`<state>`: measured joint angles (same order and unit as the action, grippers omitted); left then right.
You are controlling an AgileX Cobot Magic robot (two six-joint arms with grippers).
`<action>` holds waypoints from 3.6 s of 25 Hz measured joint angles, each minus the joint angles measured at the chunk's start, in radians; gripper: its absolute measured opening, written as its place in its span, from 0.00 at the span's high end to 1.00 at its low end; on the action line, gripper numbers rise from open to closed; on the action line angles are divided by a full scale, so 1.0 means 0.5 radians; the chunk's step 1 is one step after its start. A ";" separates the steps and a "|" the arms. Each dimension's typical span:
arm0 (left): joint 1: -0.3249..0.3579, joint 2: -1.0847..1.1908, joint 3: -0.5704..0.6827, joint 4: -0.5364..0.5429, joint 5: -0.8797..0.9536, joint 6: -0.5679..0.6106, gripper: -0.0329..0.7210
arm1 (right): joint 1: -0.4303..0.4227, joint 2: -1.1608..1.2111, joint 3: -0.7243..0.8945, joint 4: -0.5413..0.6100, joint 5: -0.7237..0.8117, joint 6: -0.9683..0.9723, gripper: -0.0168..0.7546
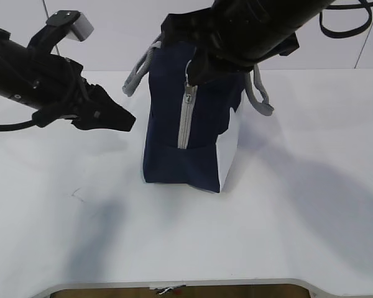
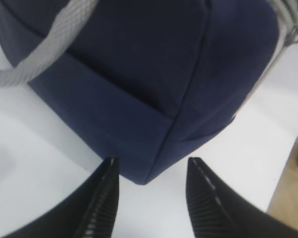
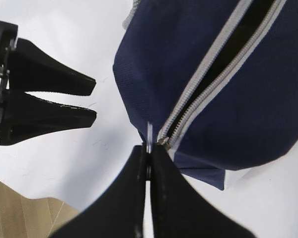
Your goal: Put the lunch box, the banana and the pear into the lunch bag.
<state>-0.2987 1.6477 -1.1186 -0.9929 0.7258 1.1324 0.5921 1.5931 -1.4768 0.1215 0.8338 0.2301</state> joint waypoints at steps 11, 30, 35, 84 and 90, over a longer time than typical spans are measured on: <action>-0.226 0.003 0.000 -0.085 -0.183 0.114 0.38 | 0.000 0.000 0.000 0.011 0.003 0.000 0.96; -0.228 0.003 0.000 -0.154 -0.260 0.118 0.32 | 0.000 0.004 -0.060 0.071 0.012 -0.076 0.96; -0.228 0.003 0.000 -0.247 -0.267 0.208 0.33 | 0.000 0.004 -0.064 0.092 0.019 -0.090 0.96; -0.231 -0.106 0.004 -0.054 -0.169 0.288 0.96 | 0.000 0.004 -0.068 -0.182 -0.239 -0.356 0.96; -0.231 -0.106 0.004 0.081 -0.159 0.292 0.96 | 0.000 0.004 -0.072 -0.089 -0.248 -0.360 0.96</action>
<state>-0.4142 1.5945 -1.1165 -0.9525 0.6464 1.2783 0.5921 1.5952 -1.5127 0.0771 0.7098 0.0500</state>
